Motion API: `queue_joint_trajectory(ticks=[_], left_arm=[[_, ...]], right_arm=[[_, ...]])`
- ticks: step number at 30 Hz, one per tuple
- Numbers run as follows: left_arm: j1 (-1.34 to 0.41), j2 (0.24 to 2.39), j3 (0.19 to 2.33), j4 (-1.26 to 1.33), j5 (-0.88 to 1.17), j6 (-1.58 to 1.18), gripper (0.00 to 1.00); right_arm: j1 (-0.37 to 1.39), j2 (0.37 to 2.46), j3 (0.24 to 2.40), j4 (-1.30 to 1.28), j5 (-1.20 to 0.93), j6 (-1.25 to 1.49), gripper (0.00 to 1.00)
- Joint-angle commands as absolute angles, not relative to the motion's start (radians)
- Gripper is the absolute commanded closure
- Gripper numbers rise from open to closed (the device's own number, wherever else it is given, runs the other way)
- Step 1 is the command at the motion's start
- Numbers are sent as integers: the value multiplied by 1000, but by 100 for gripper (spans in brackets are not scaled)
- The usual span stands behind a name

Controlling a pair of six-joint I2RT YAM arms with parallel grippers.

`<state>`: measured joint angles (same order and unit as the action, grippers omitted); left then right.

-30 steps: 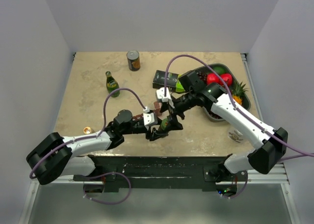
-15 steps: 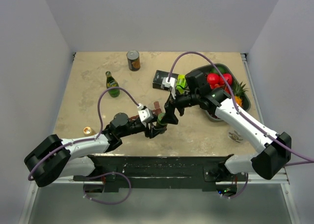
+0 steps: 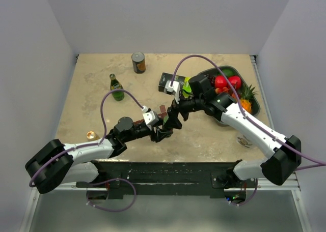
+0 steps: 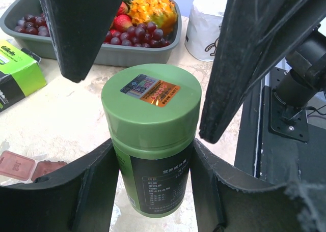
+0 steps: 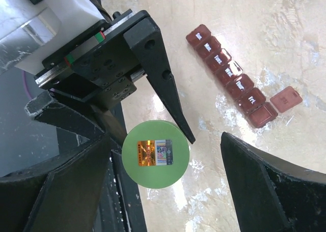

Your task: Sort the pills into containers

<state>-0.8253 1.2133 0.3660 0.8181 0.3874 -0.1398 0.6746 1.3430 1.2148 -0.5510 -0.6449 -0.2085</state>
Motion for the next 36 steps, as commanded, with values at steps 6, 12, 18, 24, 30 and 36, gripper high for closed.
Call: queue_joint_trajectory(ticks=[6,12,18,24,30,36], left_arm=[[-827,1216,405,910,364,-163,100],[-827,1216,408,902,420,-144,100],[-819,1195,426,839,619,-60,100],[-796,1149,431,743,865,52,100],[-793,1198,498,578,959,126,100],[-792,1212,511,548,824,115,100]], right_arm=[[695,1358,1207,-517,-620,-218,27],[696,1362,1233,-552,-682,-276,97],[695,1397,1321,-809,-880,-695,100],[699,1446,1396,-1159,-969,-1249,100],[709,1548,1517,-1364,-925,-1509,100],[707,1525,1536,-1255,-948,-1244,28]])
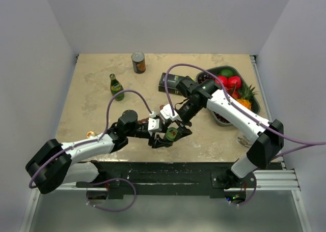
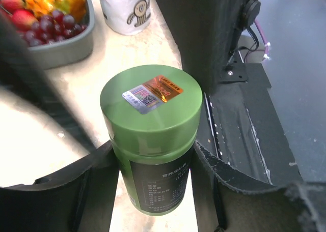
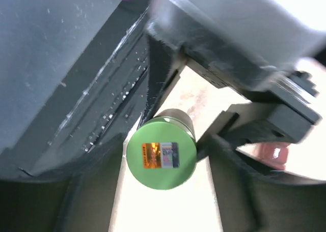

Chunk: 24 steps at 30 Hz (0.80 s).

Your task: Sort the pills into containers

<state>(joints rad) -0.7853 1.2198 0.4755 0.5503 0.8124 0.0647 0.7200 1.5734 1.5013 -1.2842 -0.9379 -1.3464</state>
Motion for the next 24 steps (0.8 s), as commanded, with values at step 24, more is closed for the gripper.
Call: queue_joint_trajectory(ticks=[24], left_arm=[[-793,1147,460,719,468,-158,100]], right_arm=[[661,1319,1243,-542,-624,-264,1]])
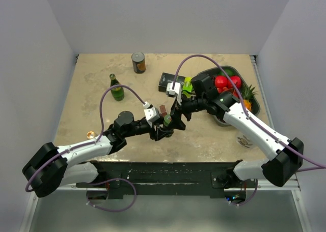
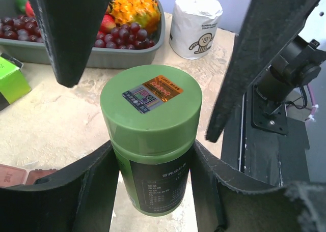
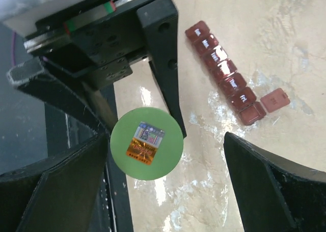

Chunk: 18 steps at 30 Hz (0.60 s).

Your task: Sort the pills into containers

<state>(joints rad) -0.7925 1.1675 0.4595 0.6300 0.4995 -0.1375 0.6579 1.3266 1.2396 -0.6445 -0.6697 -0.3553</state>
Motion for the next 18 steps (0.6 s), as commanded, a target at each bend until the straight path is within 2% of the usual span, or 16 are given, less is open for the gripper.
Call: queue_joint_trajectory(ticks=[1,4,6,7,9,10,13,14,16,18], left_arm=[[-793,1147,459,719,466,-160,100],[-795,1149,462,716,462,-158,100],[-793,1149,465,713,460,-156,100],[-793,1149,465,712,460,-156,100],[-793,1146,466,707,460,-153,100],[-793,1144,466,706,460,-153,100],[-793,1134,465,690,460,-137,100],[-793,1128,465,678,465,-120,100],[-790,1121,463,663,503,-94,100],[-788,1118,462,638,561,-45,100]], right_arm=[[663,1325,1239,-540,-624,-264,1],[667,1331,1239,-538,-630,-264,5],[670,1336,1244,-545,-644,-268,12],[669,1339,1246,-548,-650,-276,20],[670,1345,1246,-560,-670,-288,29],[672,1347,1249,-566,-679,-304,39],[675,1351,1256,-600,-716,-346,58],[675,1359,1270,-615,-753,-365,70],[678,1370,1292,-673,-791,-429,78],[681,1390,1334,-760,-863,-512,82]])
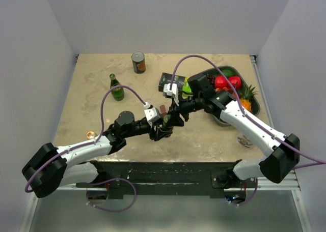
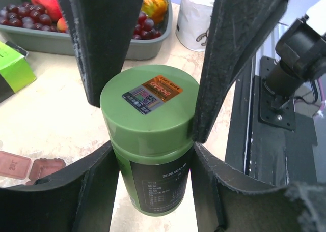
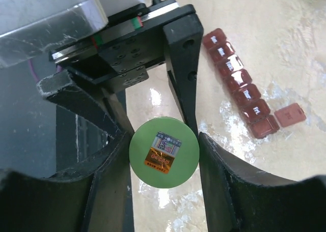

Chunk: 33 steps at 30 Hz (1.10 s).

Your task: Sort the pills into containers

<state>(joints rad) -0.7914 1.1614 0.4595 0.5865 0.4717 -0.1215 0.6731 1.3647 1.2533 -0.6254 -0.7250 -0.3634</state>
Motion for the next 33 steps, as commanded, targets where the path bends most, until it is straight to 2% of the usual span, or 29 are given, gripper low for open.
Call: queue_joint_trajectory(ticks=[1,3,4,7,11,12,14,15,16,17,20,21,23,30,33], left_arm=[[-785,1117,462,629,584,-28,100],[-787,1117,462,600,652,26,100],[-785,1117,463,592,675,37,100],[-785,1134,479,566,767,51,100],[-787,1158,511,484,842,83,100],[-785,1160,518,474,847,86,100],[-785,1152,519,465,833,97,100],[-785,1147,515,465,816,98,100],[-787,1144,514,466,805,98,100],[-785,1143,514,472,798,92,100],[-785,1141,511,485,750,72,100],[-787,1140,511,488,720,65,100],[-785,1134,509,494,686,45,100],[-785,1097,466,594,530,-70,100],[-785,1086,454,633,474,-110,100]], right_arm=[[681,1399,1353,-803,-896,-638,82],[683,1449,1432,-1011,-969,-850,83],[684,1472,1460,-1073,-988,-1024,84],[689,1528,1541,-1259,-1023,-1295,87],[716,1589,1638,-1356,-959,-1419,85],[719,1598,1649,-1373,-951,-1425,84],[718,1608,1663,-1371,-936,-1421,65],[718,1603,1658,-1358,-933,-1383,48],[719,1595,1652,-1341,-927,-1361,38],[719,1573,1635,-1321,-922,-1330,21],[715,1502,1603,-1159,-892,-1169,5],[715,1487,1598,-1113,-878,-1040,4],[695,1447,1594,-1047,-873,-973,1],[627,1338,1473,-810,-879,-582,1],[627,1306,1370,-652,-757,-369,1]])
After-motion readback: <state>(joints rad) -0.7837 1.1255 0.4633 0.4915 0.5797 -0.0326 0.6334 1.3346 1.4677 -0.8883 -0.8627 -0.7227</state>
